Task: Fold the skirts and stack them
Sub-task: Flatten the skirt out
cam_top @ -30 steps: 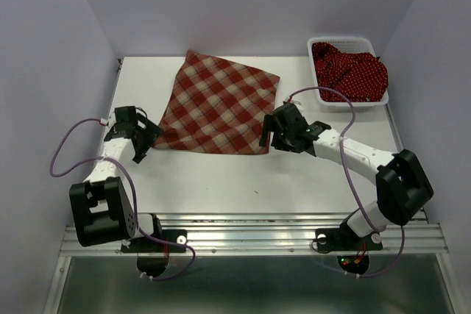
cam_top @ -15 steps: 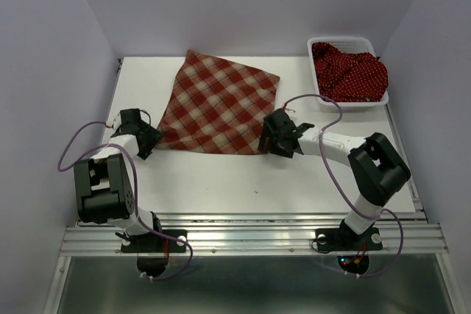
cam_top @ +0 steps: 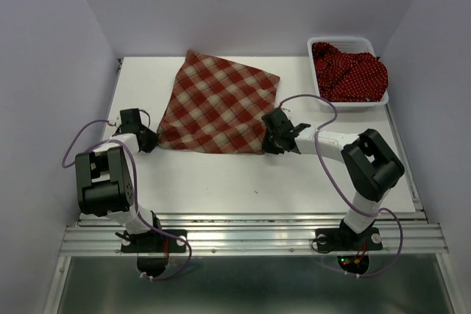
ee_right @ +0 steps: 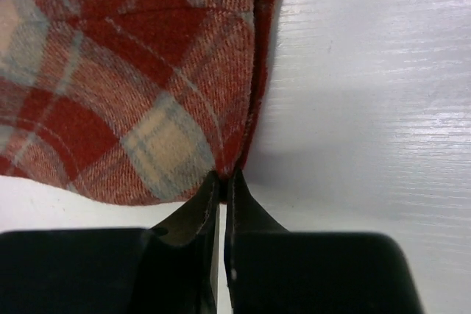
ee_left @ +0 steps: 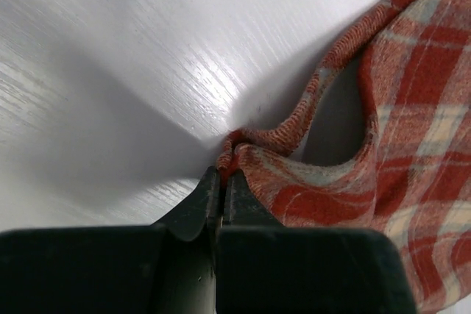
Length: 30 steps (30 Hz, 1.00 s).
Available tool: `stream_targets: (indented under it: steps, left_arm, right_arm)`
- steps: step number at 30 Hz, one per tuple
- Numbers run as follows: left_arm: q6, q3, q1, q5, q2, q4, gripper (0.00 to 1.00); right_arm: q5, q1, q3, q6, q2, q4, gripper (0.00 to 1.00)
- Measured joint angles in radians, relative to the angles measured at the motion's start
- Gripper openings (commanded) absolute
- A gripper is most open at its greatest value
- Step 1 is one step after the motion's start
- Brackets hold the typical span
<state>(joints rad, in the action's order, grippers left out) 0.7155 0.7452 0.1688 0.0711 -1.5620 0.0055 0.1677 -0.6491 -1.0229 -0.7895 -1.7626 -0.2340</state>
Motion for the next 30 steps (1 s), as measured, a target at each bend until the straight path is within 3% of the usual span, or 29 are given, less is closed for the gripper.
stream_targets:
  steps: [5, 10, 15, 23, 30]
  left_arm:
    - [-0.001, -0.026, 0.001, 0.04, 0.093, -0.027, 0.0]
    - [0.033, -0.031, -0.004, 0.065, 0.508, -0.082, 0.0]
    - [0.068, 0.195, -0.012, 0.048, 0.752, -0.132, 0.0]
    - [0.074, 0.659, -0.012, 0.02, 0.735, -0.116, 0.0]
    - [0.068, 0.838, -0.012, 0.026, 0.567, -0.087, 0.0]
  right_arm:
    - [-0.018, 0.0, 0.035, 0.049, 0.131, -0.005, 0.01]
    - [-0.016, 0.0, 0.027, 0.131, 0.447, -0.029, 0.01]
    - [-0.014, 0.0, -0.109, 0.229, 0.658, -0.062, 0.01]
    - [-0.034, 0.0, -0.383, 0.388, 0.742, -0.058, 0.01]
    - [0.021, 0.002, -0.545, 0.498, 0.629, -0.024, 0.01]
